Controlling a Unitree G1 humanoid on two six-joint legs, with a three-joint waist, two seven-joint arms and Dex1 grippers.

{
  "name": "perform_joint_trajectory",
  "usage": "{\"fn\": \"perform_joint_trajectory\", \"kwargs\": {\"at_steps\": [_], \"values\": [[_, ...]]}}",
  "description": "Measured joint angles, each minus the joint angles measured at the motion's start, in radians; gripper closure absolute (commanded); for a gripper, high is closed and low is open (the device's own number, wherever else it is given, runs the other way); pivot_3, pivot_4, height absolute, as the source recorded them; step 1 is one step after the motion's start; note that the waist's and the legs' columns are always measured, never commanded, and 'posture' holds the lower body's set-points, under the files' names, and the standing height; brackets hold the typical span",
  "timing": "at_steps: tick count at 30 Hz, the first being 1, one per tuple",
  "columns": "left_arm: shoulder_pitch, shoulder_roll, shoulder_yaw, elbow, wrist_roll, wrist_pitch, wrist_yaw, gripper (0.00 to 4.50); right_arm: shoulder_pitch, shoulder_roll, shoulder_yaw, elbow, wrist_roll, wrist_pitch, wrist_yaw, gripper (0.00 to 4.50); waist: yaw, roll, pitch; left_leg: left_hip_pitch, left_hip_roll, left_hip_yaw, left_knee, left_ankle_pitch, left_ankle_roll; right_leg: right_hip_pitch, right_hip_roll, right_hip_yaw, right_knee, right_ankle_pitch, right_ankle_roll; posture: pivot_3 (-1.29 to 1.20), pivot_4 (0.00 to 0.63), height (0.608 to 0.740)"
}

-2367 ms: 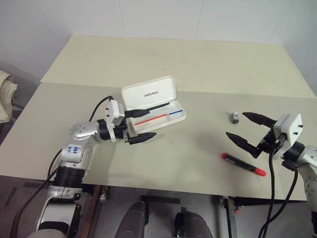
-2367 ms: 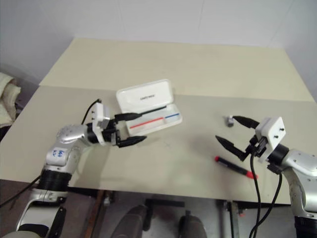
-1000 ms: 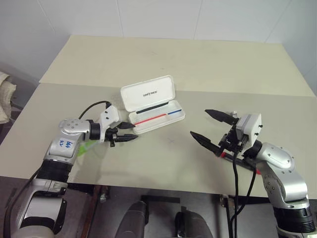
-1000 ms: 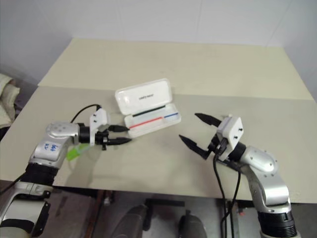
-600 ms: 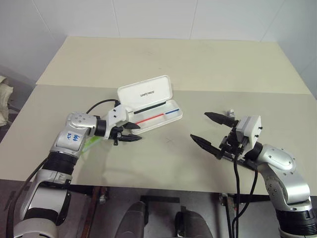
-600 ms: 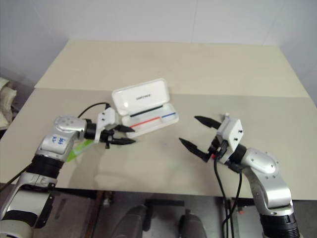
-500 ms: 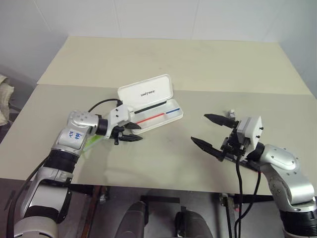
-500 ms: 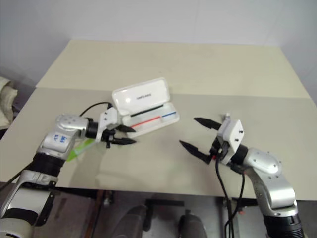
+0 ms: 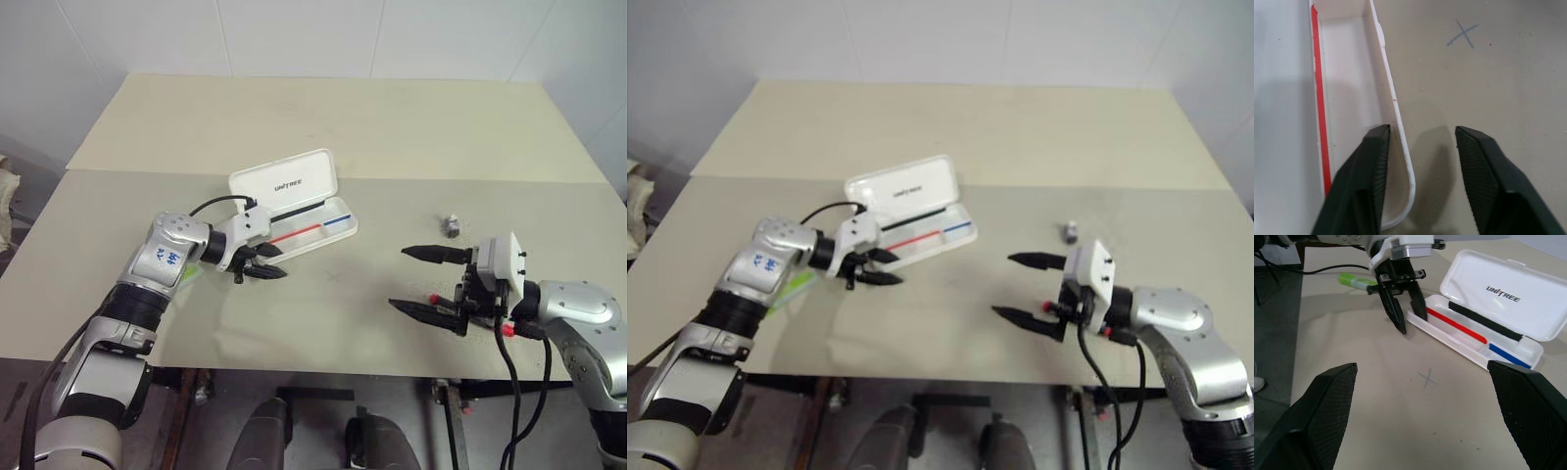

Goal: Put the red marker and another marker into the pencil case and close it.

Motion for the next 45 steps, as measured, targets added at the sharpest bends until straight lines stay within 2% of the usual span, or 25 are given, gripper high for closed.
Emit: {"fn": "perform_joint_trajectory", "kwargs": {"at_steps": [4,16,29,38,41,42,43,45], "values": [[0.001,0.007,-0.002,-0.025,0.012,0.008,0.001,4.48,-0.026,0.0,-0.032,0.031,0.017,0.004,0.0,0.0,0.0,0.0,0.0,0.0,0.0,-0.001,0.001,-0.002,0.002,0.0,-0.001,0.003,0.0,0.0,0.001,0.0,0.15,0.74],[0.022,0.012,-0.011,-0.07,0.032,-0.023,-0.003,4.48,-0.046,-0.016,-0.037,0.038,0.026,0.033,0.021,0.0,0.015,0.0,0.0,0.0,-0.001,0.0,0.002,-0.004,0.004,0.0,-0.001,0.006,-0.002,0.001,0.003,0.0,0.15,0.74],[0.039,-0.041,-0.07,-0.154,0.027,-0.093,-0.09,4.48,-0.01,-0.038,-0.07,0.01,0.039,0.068,0.019,0.0,0.02,0.0,0.0,-0.002,-0.002,0.004,0.003,-0.006,0.007,0.0,-0.001,0.008,-0.007,0.003,0.006,0.0,0.15,0.74],[0.064,-0.036,-0.096,-0.221,0.025,-0.083,-0.126,4.48,0.017,-0.039,-0.088,-0.024,0.052,0.091,0.007,0.0,0.019,0.0,0.0,-0.002,-0.002,0.005,0.003,-0.006,0.007,0.0,-0.001,0.008,-0.007,0.003,0.006,0.0,0.15,0.74],[0.072,-0.025,-0.102,-0.257,0.025,-0.018,-0.128,4.48,0.024,-0.039,-0.091,-0.04,0.058,0.096,0.0,0.0,0.018,0.0,0.0,-0.002,-0.001,0.004,0.003,-0.006,0.007,0.0,-0.001,0.009,-0.007,0.003,0.006,0.0,0.15,0.74],[0.074,-0.022,-0.104,-0.272,0.025,0.013,-0.13,3.98,0.025,-0.039,-0.091,-0.041,0.059,0.097,-0.001,0.0,0.018,0.0,0.0,-0.002,-0.001,0.004,0.003,-0.006,0.008,0.0,-0.001,0.009,-0.007,0.003,0.006,0.0,0.15,0.74],[0.079,-0.015,-0.107,-0.293,0.022,0.048,-0.133,3.83,0.025,-0.039,-0.091,-0.041,0.059,0.097,-0.004,0.0,0.017,0.0,0.0,-0.002,-0.001,0.004,0.003,-0.007,0.008,0.0,-0.001,0.01,-0.007,0.003,0.007,0.0,0.15,0.74],[0.09,-0.009,-0.11,-0.33,0.006,0.117,-0.138,3.18,0.027,-0.039,-0.092,-0.041,0.059,0.097,-0.007,0.0,0.013,0.0,0.0,-0.002,-0.001,0.004,0.003,-0.007,0.008,-0.001,-0.001,0.011,-0.007,0.003,0.007,0.0,0.15,0.74]]}}
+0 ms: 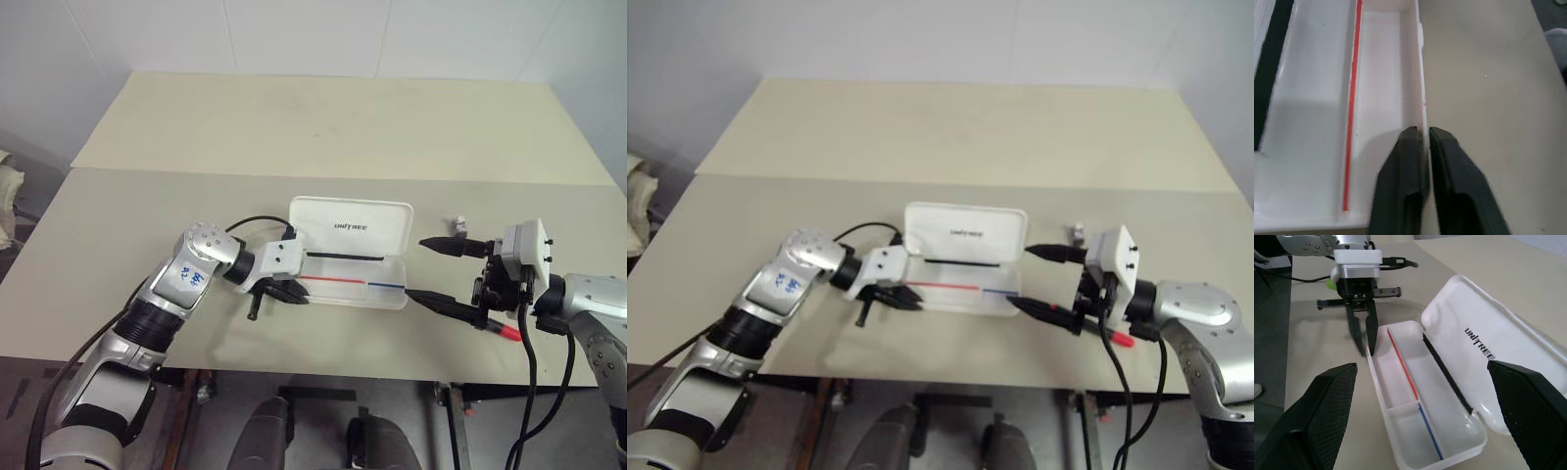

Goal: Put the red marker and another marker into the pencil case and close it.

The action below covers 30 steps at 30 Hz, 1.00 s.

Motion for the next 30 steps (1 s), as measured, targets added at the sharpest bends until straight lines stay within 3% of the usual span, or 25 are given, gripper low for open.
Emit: {"fn": "perform_joint_trajectory", "kwargs": {"at_steps": [9,23,30], "values": [[0.013,0.004,0.005,-0.056,-0.05,0.125,0.024,0.08,-0.004,0.008,0.008,0.0,-0.001,-0.003,-0.007,0.0,0.001,0.0,0.0,0.0,0.001,0.0,0.001,0.0,0.0,0.0,0.0,0.001,0.0,0.0,0.0,0.0,0.15,0.74],[0.048,0.025,0.11,-0.09,-0.21,0.149,0.02,0.01,-0.005,0.02,0.023,0.003,-0.002,-0.009,-0.004,0.0,0.001,0.0,0.0,0.001,0.001,0.001,0.001,0.0,0.0,0.0,0.0,0.002,0.0,0.0,0.0,0.0,0.15,0.74],[0.097,0.019,0.166,-0.066,-0.265,0.027,-0.012,0.01,0.002,0.015,0.017,0.003,-0.001,0.006,-0.007,0.0,0.001,0.0,0.0,0.001,0.001,0.002,0.001,0.0,0.0,0.0,0.0,0.003,0.0,0.001,0.0,0.0,0.15,0.74]]}}
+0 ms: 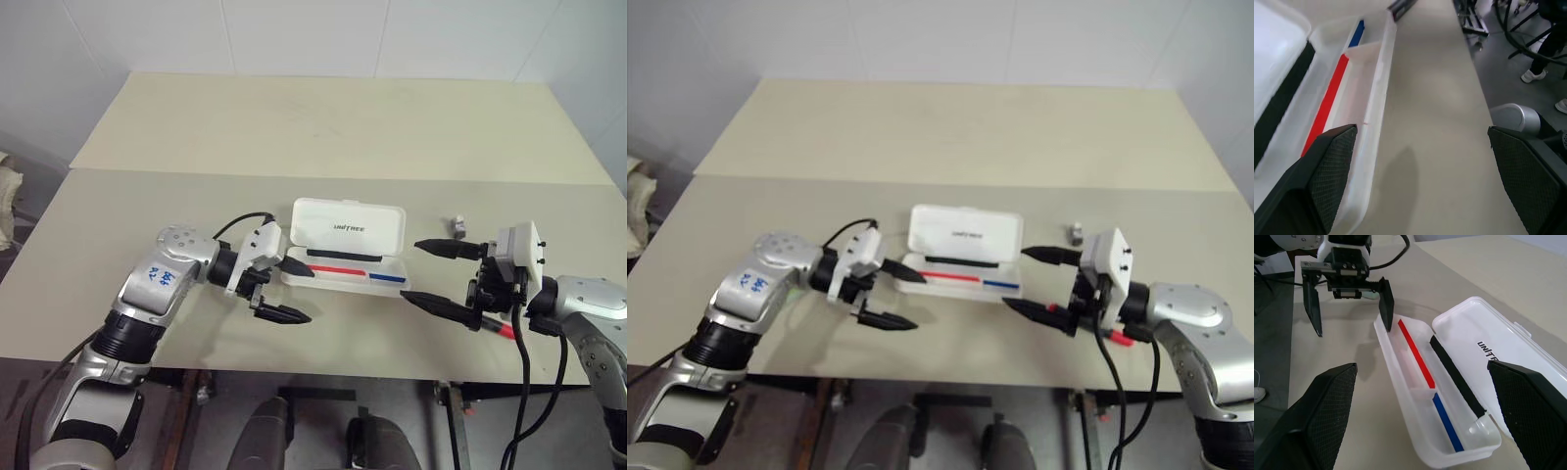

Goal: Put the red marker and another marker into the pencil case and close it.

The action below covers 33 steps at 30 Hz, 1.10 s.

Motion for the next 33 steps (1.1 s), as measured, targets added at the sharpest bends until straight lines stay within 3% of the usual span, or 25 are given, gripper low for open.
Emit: {"fn": "perform_joint_trajectory", "kwargs": {"at_steps": [19,33], "values": [[0.078,-0.094,-0.03,0.16,0.002,-0.218,-0.048,0.01,0.086,-0.035,-0.113,-0.057,0.031,0.063,-0.033,0.0,0.004,0.0,0.0,0.001,0.0,0.004,0.001,-0.003,0.0,0.0,-0.002,0.002,-0.001,0.002,0.002,0.0,0.15,0.74],[0.076,-0.125,0.049,0.173,-0.124,-0.221,-0.089,0.01,0.123,-0.036,-0.119,-0.063,0.033,0.072,-0.043,0.0,0.002,0.0,0.0,0.001,0.0,0.005,0.002,-0.002,0.002,0.0,-0.003,0.003,-0.001,0.003,0.003,0.0,0.15,0.74]]}}
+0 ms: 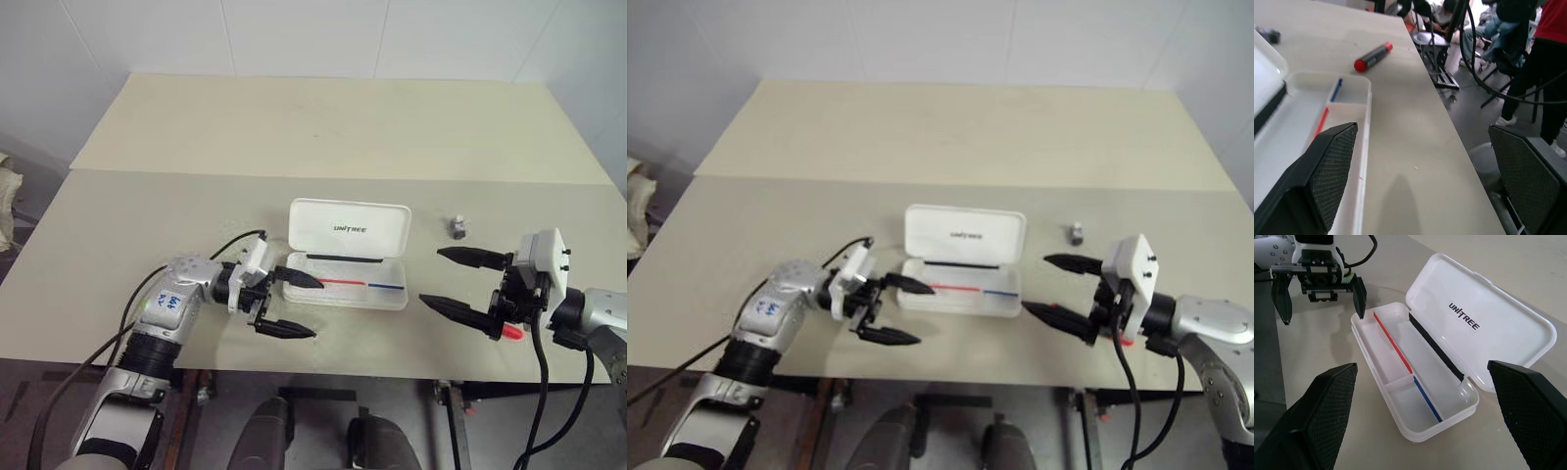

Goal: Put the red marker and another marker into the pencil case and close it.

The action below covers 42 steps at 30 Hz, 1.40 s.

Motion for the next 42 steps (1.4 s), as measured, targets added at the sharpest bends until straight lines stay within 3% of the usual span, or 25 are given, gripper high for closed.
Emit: {"fn": "perform_joint_trajectory", "kwargs": {"at_steps": [7,17,31,34,42], "values": [[-0.004,0.009,0.049,-0.052,-0.065,0.056,0.002,0.01,0.07,-0.004,-0.045,0.017,-0.002,-0.001,0.006,0.0,0.001,0.0,0.0,0.0,0.0,0.0,0.0,0.0,0.0,0.0,0.0,0.0,0.0,0.0,0.0,0.0,0.15,0.74],[-0.007,0.081,0.103,-0.154,-0.155,0.145,-0.021,0.01,0.187,-0.089,-0.083,0.211,-0.103,-0.097,0.149,0.0,-0.001,0.0,0.0,0.001,0.0,0.003,0.001,-0.002,-0.001,0.0,0.001,0.002,-0.001,0.001,0.001,0.0,0.15,0.74],[-0.017,0.207,0.179,-0.161,-0.189,0.159,-0.043,0.01,0.059,-0.053,0.059,0.552,-0.267,-0.323,0.217,0.0,-0.002,0.0,0.0,0.001,0.001,0.005,0.001,-0.004,-0.002,0.0,0.002,0.005,-0.002,0.003,0.002,0.0,0.15,0.74],[-0.019,0.22,0.183,-0.159,-0.186,0.137,-0.046,0.0,0.023,-0.048,0.076,0.602,-0.278,-0.361,0.228,0.63,-0.002,0.0,0.0,0.001,0.001,0.005,0.002,-0.004,-0.002,0.0,0.002,0.006,-0.002,0.004,0.002,0.0,0.15,0.74],[-0.032,0.242,0.186,-0.149,-0.178,0.101,-0.045,0.0,-0.006,-0.023,0.088,0.656,-0.294,-0.437,0.23,3.63,-0.002,0.0,0.0,0.001,0.003,0.005,0.002,-0.004,-0.003,0.0,0.004,0.006,-0.003,0.004,0.002,0.0,0.15,0.74]]}}
